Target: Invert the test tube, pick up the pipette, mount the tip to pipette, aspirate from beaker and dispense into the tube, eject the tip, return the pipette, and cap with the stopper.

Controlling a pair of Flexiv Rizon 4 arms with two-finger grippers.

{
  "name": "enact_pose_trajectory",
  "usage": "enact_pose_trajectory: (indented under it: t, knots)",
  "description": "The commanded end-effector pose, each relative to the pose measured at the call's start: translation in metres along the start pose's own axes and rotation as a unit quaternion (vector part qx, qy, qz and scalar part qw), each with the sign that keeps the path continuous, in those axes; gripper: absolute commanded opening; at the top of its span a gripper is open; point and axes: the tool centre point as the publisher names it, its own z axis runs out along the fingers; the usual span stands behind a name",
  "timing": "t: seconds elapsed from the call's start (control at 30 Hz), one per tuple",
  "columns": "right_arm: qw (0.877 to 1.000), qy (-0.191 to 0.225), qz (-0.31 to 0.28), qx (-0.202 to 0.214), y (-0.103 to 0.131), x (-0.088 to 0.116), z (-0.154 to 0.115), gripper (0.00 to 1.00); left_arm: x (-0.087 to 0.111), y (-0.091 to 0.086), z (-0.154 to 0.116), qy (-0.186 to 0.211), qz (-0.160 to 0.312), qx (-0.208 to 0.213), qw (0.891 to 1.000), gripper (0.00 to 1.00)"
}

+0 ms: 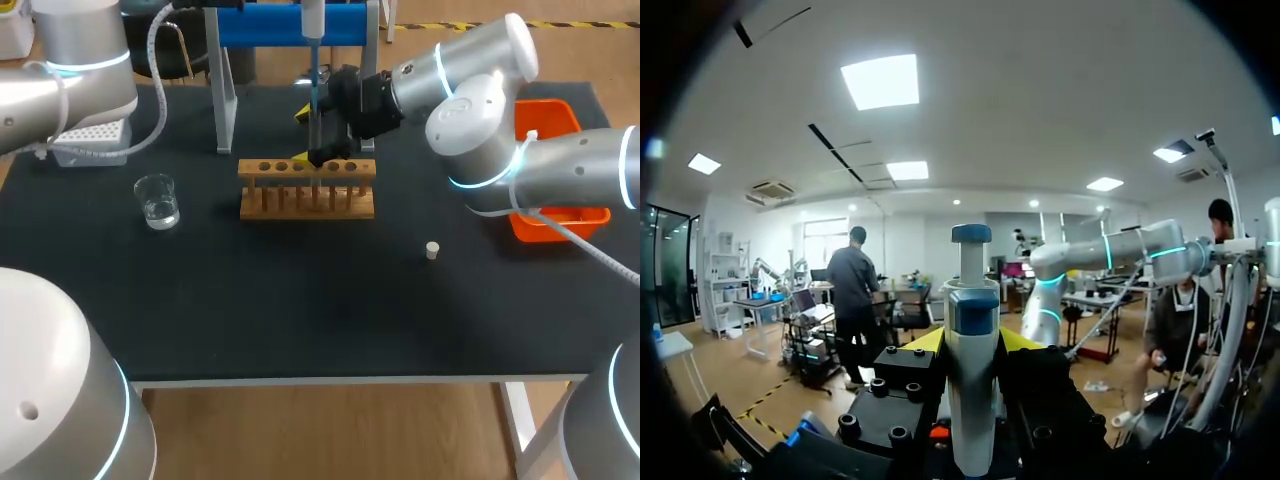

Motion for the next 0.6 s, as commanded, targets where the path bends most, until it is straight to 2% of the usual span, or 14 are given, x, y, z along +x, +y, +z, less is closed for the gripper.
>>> enact_pose_trajectory:
  t: [0.03,0.6]
  knots:
    - [1.000,0.000,0.000,0.001,0.000,0.000,0.000,1.00,-0.003,0.000,0.000,0.005,0.000,0.001,1.000,0.00]
    - [1.000,0.000,0.000,0.001,0.000,0.000,0.000,1.00,0.008,0.003,-0.003,0.000,-0.006,0.000,1.000,0.00]
